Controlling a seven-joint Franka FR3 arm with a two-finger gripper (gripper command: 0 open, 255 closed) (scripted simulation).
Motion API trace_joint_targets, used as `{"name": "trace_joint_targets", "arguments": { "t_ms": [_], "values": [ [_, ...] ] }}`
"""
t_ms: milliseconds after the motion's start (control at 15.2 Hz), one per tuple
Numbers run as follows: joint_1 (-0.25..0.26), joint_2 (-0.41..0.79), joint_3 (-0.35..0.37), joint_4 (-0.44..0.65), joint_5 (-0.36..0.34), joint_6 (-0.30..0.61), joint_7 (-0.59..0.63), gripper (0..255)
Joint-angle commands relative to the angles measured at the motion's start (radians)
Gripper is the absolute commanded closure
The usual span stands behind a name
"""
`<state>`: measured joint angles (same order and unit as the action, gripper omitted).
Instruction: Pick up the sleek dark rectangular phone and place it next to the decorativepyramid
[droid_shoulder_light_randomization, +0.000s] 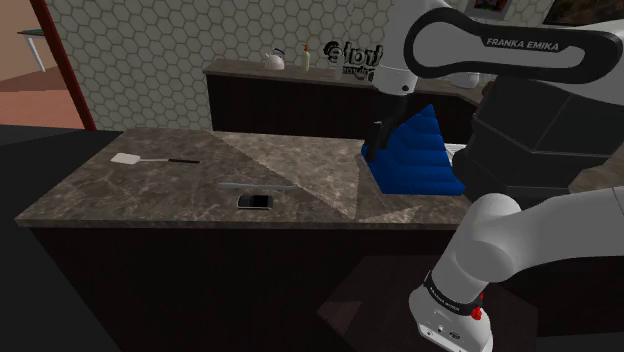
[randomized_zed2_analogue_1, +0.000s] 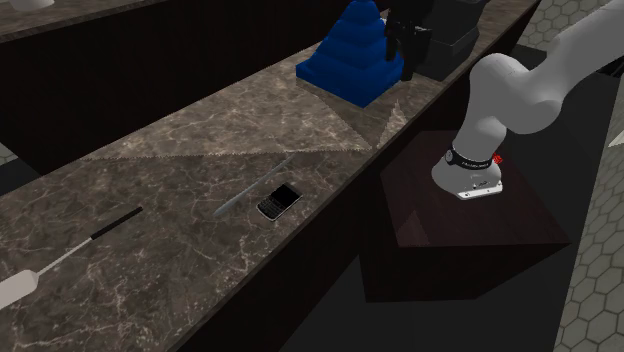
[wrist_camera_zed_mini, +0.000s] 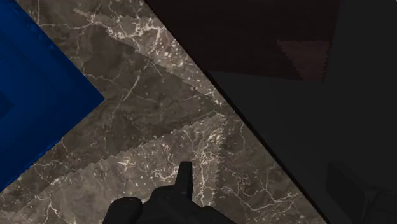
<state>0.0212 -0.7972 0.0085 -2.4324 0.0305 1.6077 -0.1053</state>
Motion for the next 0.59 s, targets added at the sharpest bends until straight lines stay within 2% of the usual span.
{"name": "trace_joint_targets", "arguments": {
  "t_ms": [0,528],
  "values": [
    [0.0,0.0,0.0,0.0,0.0,0.0,0.0,0],
    [0.072,0.264,0.007,0.032,-0.015,0.255,-0.155,0]
  ]
}}
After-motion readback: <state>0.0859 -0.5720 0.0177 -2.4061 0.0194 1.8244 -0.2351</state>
